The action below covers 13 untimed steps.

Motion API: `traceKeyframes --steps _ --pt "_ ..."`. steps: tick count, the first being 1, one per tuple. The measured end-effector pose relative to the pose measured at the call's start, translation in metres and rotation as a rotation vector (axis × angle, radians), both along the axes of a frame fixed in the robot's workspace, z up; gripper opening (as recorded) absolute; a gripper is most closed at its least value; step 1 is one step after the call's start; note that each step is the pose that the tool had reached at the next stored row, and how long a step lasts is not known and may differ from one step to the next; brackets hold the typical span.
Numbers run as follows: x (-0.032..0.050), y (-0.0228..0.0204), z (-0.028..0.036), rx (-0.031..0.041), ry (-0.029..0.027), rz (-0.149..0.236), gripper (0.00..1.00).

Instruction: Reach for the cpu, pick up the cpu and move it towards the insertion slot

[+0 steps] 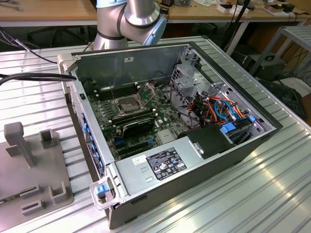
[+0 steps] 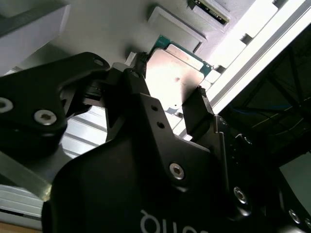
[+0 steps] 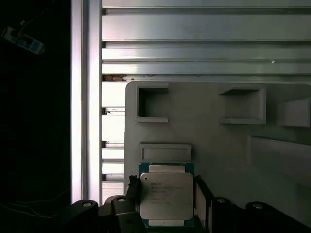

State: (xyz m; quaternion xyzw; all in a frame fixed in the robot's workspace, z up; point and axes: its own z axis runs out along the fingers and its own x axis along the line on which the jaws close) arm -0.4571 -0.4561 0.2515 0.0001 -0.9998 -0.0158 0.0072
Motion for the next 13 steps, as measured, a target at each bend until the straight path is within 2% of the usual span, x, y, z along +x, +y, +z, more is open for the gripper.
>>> traceKeyframes --steps 3,4,5,10,13 --pt "0.0 0.0 0.0089 0.0 0.0003 0.0 0.55" --pt "0.0 0.0 0.0144 -0.0001 0.0007 0.0 0.55" --pt "0.0 0.0 0.0171 0.0 0.0008 0.0 0.55" --pt "0.0 0.0 0.0174 0.0 0.001 0.0 0.55" --pt "0.0001 0.0 0.021 0.0 0.0011 0.0 0.55"
